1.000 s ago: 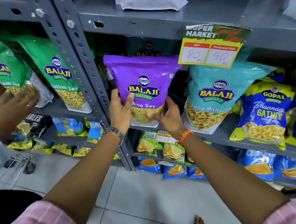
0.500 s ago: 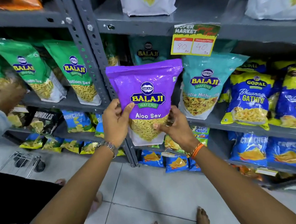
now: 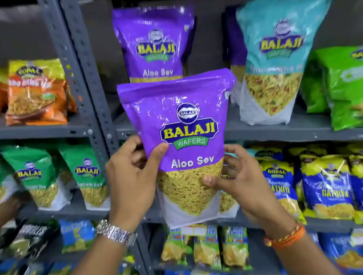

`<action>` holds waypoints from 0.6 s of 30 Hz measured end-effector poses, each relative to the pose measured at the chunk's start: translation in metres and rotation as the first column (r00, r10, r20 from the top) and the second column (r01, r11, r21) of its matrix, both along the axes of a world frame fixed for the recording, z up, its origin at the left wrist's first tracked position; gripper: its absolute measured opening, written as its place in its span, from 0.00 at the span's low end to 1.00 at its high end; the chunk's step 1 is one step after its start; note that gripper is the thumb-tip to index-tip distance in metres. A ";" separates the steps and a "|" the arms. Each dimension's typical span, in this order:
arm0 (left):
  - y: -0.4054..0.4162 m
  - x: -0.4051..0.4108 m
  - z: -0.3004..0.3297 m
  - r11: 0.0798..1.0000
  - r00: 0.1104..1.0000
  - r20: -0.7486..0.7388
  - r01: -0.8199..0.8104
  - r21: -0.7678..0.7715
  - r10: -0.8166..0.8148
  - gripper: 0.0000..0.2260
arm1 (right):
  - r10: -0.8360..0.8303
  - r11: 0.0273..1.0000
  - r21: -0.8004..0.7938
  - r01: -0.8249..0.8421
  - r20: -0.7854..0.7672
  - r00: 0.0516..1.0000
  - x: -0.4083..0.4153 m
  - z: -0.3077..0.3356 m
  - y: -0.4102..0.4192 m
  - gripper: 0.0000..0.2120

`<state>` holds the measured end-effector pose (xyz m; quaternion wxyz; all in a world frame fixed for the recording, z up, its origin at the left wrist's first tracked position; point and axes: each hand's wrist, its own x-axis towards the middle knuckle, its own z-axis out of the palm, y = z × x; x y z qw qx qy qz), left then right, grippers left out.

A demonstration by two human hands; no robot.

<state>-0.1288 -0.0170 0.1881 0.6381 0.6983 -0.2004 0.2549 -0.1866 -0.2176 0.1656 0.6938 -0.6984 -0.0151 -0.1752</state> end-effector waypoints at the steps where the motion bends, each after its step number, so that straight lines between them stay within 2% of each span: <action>1: -0.007 0.003 0.015 1.000 0.999 0.033 0.009 -0.001 -0.009 0.08 | -0.008 1.000 -0.007 0.008 0.036 0.999 0.001 0.016 -0.006 0.30; 4: -0.027 0.019 0.056 1.000 0.995 0.103 0.002 0.001 -0.003 0.15 | -0.028 0.999 -0.029 0.032 0.128 0.991 0.011 0.059 -0.024 0.33; 7: -0.047 0.043 0.089 0.998 0.986 0.161 -0.054 0.017 0.051 0.21 | -0.039 0.997 -0.061 0.051 0.180 0.983 0.034 0.091 -0.045 0.26; 9: -0.060 0.056 0.106 0.995 0.980 0.174 -0.099 0.021 0.094 0.21 | -0.035 0.995 -0.082 0.052 0.191 0.981 0.052 0.106 -0.054 0.24; 13: -0.084 0.083 0.122 0.991 0.983 0.132 -0.131 0.020 0.127 0.12 | -0.030 0.994 -0.101 0.049 0.176 0.984 0.086 0.123 -0.071 0.27; 18: -0.103 0.113 0.125 0.964 0.965 0.101 -0.252 0.086 0.243 0.17 | -0.008 0.991 -0.135 0.024 0.120 0.993 0.119 0.134 -0.091 0.24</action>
